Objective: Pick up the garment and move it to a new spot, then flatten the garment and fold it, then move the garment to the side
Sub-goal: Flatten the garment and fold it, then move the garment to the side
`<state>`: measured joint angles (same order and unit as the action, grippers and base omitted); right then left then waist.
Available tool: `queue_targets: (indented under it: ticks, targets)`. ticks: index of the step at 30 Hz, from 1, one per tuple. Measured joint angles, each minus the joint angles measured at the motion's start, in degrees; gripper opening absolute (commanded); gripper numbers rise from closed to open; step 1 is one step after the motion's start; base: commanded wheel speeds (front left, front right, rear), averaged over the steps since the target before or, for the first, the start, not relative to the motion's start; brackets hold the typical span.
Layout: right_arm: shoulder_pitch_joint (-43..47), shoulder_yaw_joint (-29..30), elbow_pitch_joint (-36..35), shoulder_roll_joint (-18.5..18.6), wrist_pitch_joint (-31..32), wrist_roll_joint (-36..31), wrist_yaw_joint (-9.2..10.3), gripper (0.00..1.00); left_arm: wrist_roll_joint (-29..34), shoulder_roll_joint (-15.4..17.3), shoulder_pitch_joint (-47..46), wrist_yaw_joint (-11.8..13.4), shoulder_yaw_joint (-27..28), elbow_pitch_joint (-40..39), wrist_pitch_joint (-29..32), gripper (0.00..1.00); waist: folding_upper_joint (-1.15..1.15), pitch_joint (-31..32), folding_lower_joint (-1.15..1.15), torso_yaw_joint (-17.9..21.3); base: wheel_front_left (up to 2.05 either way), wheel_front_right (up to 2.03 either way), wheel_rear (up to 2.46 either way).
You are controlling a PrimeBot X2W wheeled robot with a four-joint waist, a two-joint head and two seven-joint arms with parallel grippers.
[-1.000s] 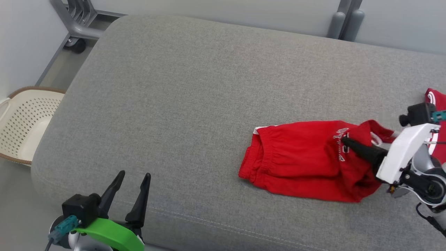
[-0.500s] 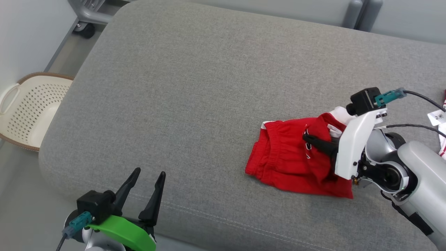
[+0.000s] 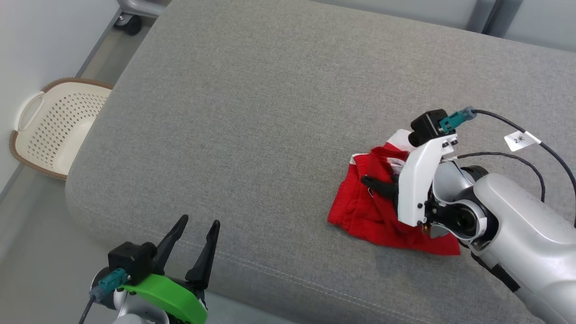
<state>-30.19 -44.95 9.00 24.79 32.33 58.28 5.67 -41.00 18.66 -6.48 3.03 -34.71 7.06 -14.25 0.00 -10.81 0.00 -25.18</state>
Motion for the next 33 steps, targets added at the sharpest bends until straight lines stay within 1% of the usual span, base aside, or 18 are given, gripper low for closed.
queue_targets:
  ticks: [6, 7, 11, 16, 19, 26, 27, 28, 30, 33]
  targets:
    - [-2.3, -1.2, 0.7, -4.4, 0.0, -0.5, -0.02, 1.0, 0.0, -0.6, -0.1, -0.5, 0.1, 1.3, 0.0, 1.0, 0.0, 0.1, 0.0, -0.2, 0.0, 0.0, 0.0]
    - [-2.3, -1.2, 0.7, -4.4, 0.0, -0.5, -0.02, 1.0, 0.0, -0.6, -0.1, -0.5, 0.1, 1.3, 0.0, 1.0, 0.0, 0.1, 0.0, -0.2, 0.0, 0.0, 0.0]
    - [-2.8, -2.3, 1.0, -6.3, 0.0, -0.5, -0.62, 1.0, 0.0, -0.7, -0.1, -0.5, 0.7, 1.9, 0.0, 1.0, 0.0, 0.7, 0.0, 0.1, 0.0, 0.0, 0.0]
    - [-2.8, 0.3, -0.1, -7.1, -3.0, 0.1, -1.26, 1.0, 0.0, -0.8, -0.2, -0.5, 2.1, 2.0, 0.0, 1.0, 0.0, 1.6, 0.0, 1.0, 0.0, 0.0, 0.0]
    - [-2.6, 1.7, -1.3, -5.9, -4.3, 0.6, -1.32, 1.0, 0.0, -0.8, -0.2, -0.4, 3.6, 1.9, 0.0, 1.0, 0.0, 1.9, 0.0, 2.0, 0.0, 0.0, 0.0]
    - [3.7, 5.7, 0.3, 1.3, -5.2, 2.4, -0.92, 1.0, 0.1, -0.8, 0.0, -0.4, 4.5, 0.9, 0.0, 1.0, 0.0, 2.0, 0.0, 4.8, 0.0, 0.0, 0.0]
    - [4.8, 6.2, 0.7, 2.2, -5.2, 2.8, -0.43, 1.0, 0.4, -0.9, 0.0, -0.4, 4.6, 0.6, 0.0, 1.0, 0.0, 1.9, 0.0, 5.1, 0.0, 0.0, 0.0]
    - [5.7, 6.6, 1.1, 2.9, -5.4, 2.9, -0.33, 1.0, 0.5, -0.9, 0.0, -0.4, 4.6, 0.4, 0.0, 1.0, 0.0, 1.7, 0.0, 5.4, 0.0, 0.0, 0.0]
    - [7.1, 7.6, 1.7, 4.0, -5.4, 4.0, -0.01, 1.0, 0.6, -1.0, 0.0, -0.4, 4.7, 0.1, 0.0, 1.0, 0.0, 1.3, 0.0, 5.8, 0.0, 0.0, 0.0]
    - [8.5, 8.8, 2.5, 4.4, -5.6, 5.6, -0.01, 1.0, 1.0, -1.1, 0.0, -0.5, 4.7, -0.1, 0.0, 1.0, 0.0, 0.6, 0.0, 6.1, 0.0, 0.0, 0.0]
